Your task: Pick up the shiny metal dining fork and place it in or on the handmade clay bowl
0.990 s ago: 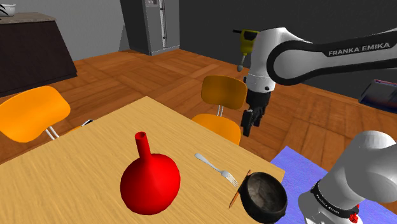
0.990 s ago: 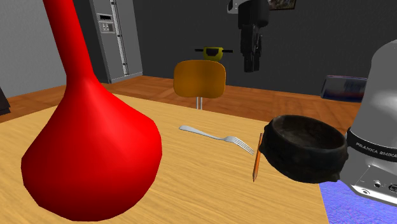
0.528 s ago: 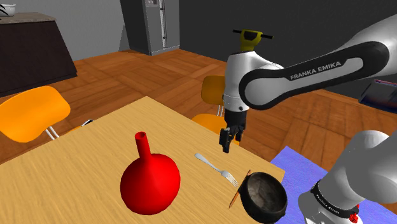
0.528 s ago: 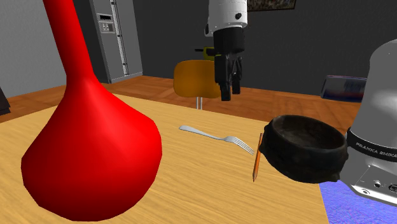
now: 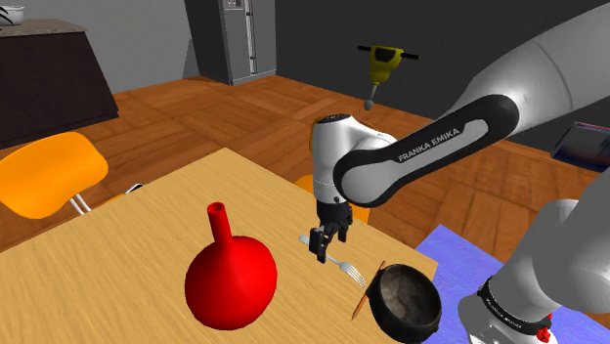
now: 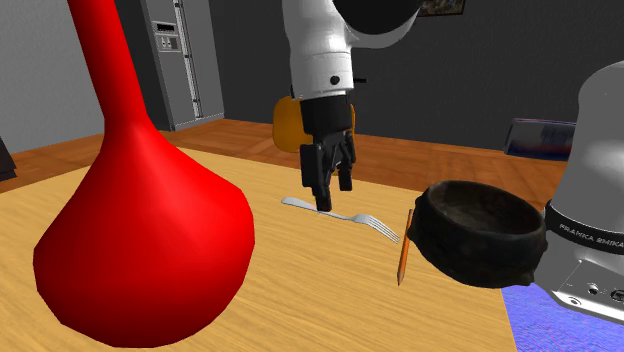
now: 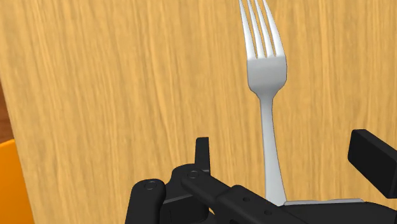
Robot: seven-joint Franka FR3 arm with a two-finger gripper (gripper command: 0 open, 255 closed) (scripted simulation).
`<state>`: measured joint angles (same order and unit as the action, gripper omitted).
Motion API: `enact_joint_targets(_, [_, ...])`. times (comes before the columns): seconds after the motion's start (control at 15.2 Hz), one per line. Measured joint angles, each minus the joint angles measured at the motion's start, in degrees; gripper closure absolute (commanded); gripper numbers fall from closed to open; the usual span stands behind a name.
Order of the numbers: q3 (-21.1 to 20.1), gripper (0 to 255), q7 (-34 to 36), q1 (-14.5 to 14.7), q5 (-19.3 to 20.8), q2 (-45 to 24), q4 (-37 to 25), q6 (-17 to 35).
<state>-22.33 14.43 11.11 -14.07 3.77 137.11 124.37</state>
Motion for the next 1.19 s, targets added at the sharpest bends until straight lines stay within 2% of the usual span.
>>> enact_joint_targets(0.4, [-0.65, 0, 0.55, 0.5, 0.29, -3.2, 2.09, 5.24])
enact_joint_targets(0.86, [-0.72, 0, 0.59, 0.57, 0.29, -3.49, 2.42, 5.89])
enact_joint_targets(0.92, [-0.72, 255, 0.59, 0.57, 0.29, -3.49, 2.42, 5.89])
enact_joint_targets(1.19, [-0.48, 255, 0.65, 0.38, 0.42, -3.05, 2.16, 5.76])
